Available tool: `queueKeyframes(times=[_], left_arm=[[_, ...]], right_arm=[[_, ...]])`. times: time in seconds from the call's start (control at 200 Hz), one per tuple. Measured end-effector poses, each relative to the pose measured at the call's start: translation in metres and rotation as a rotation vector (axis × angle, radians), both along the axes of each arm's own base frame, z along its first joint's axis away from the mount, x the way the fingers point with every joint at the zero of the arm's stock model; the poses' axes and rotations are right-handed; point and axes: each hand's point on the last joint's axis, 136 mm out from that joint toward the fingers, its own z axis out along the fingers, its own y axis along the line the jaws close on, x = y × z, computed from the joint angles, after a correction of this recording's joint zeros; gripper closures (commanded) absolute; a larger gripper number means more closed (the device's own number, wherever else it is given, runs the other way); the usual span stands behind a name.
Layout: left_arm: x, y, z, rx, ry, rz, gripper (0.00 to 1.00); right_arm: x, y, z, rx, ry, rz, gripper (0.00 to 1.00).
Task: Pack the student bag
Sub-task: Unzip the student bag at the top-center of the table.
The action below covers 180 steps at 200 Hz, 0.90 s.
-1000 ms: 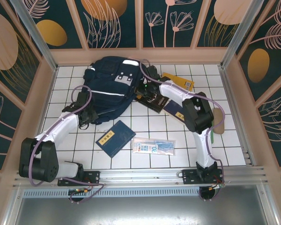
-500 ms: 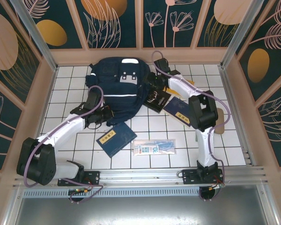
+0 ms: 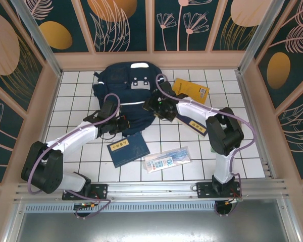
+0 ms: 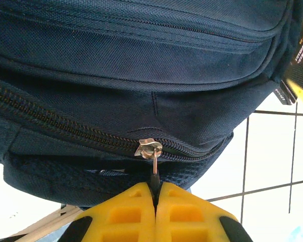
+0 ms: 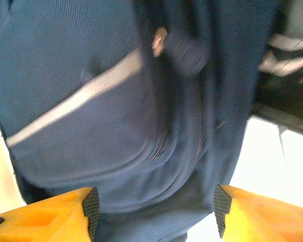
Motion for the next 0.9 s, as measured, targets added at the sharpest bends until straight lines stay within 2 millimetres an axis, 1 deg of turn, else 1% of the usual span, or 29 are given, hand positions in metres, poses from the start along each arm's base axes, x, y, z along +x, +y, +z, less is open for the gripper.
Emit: queueKeyframes(times=[0.1,0.205,0.34,0.515,0.655,0.715,0.76,0.836,0.901], left_arm=[[0.0,0.0,0.0,0.003,-0.001,0.002,1.0],[0.0,0.001,0.0,0.005,-0.002,0.003,1.0],[0.001,0.001,0.0,0.006,-0.002,0.004,1.0],[0.0,0.001,-0.001,0.008,-0.003,0.003,1.0],[0.0,0.0,-0.001,0.01,-0.004,0.001,1.0],[0.0,0.0,-0.001,0.012,-0.004,0.001,1.0],[0.0,0.0,-0.001,0.013,-0.004,0.001,1.0],[0.0,0.001,-0.001,0.019,-0.006,0.005,1.0],[0.001,0.003,-0.002,0.026,-0.007,0.01,1.0]], right_arm=[[-0.011,0.019,-0.004,0.038,0.031,0.023,0.38],[-0.018,0.027,-0.012,0.044,0.066,0.023,0.38],[-0.02,0.027,-0.015,0.046,0.08,0.007,0.37],[-0.026,0.021,-0.02,0.038,0.097,-0.017,0.37],[-0.028,0.024,-0.02,0.063,0.123,-0.026,0.38],[-0.027,0.026,-0.021,0.071,0.13,-0.032,0.43],[-0.025,0.028,-0.024,0.071,0.138,-0.038,0.51],[-0.024,0.029,-0.032,0.064,0.157,-0.049,0.61],[-0.024,0.028,-0.038,0.058,0.172,-0.057,0.73]])
